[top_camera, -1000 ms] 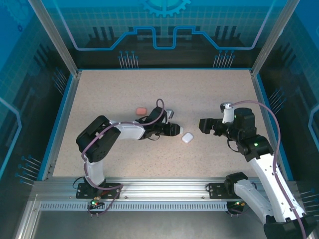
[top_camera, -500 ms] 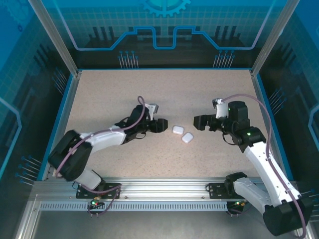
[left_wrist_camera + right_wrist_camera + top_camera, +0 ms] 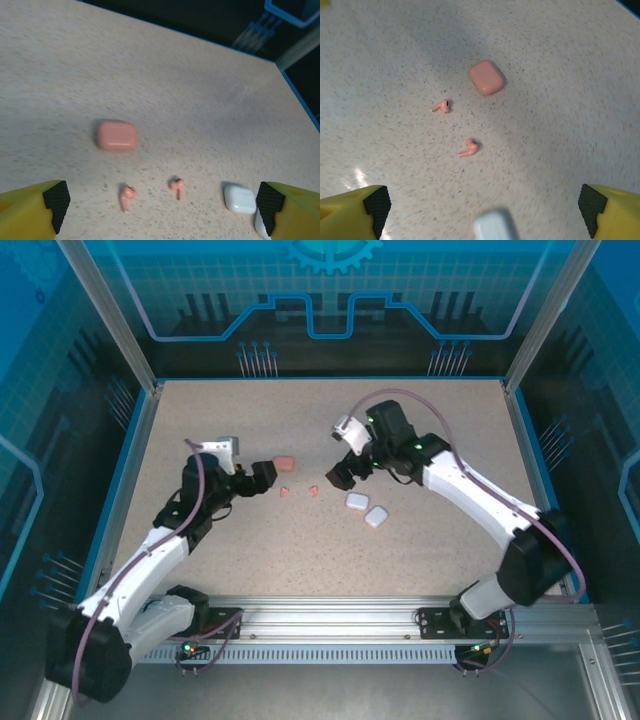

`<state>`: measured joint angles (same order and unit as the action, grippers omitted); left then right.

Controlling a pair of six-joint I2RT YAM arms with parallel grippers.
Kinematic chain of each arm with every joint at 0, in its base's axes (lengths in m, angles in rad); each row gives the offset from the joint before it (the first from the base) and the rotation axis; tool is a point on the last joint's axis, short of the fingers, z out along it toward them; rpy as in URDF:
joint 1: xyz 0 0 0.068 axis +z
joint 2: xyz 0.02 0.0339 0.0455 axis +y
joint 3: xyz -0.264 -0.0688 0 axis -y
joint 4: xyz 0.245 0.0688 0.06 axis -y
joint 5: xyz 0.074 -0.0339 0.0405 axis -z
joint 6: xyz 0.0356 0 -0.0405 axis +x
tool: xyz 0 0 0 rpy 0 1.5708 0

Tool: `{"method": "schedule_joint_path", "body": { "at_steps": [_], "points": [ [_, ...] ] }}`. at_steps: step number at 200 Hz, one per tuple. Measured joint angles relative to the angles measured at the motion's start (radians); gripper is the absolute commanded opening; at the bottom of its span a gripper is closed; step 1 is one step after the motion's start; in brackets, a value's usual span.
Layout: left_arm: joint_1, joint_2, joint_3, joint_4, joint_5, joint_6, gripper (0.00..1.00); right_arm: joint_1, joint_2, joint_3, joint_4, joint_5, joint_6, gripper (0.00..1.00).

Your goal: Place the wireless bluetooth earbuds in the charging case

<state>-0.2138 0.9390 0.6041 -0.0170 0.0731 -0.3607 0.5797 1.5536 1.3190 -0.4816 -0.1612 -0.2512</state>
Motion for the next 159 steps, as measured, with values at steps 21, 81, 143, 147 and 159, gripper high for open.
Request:
{"method": "schedule_joint_path", "body": {
  "at_steps": [21,81,143,147,159],
  "points": [
    [0.092,-0.060,-0.018,-0.016,0.023,-0.019,0.99,0.020,0.127,0.092,0.001,-0.008,-0.118,1.00],
    [0.153,-0.123,-0.077,-0.048,0.056,-0.056,0.99,0.051,0.428,0.296,0.003,-0.033,-0.367,1.00],
    [0.156,-0.175,-0.088,-0.068,0.055,-0.051,0.99,0.063,0.697,0.561,-0.049,-0.021,-0.443,0.99],
    [0.157,-0.176,-0.089,-0.068,0.055,-0.051,0.99,0.063,0.711,0.579,-0.056,-0.022,-0.444,0.99],
    [0.159,-0.176,-0.095,-0.068,0.055,-0.051,0.99,0.064,0.759,0.645,-0.080,-0.022,-0.446,0.98]
  ]
}}
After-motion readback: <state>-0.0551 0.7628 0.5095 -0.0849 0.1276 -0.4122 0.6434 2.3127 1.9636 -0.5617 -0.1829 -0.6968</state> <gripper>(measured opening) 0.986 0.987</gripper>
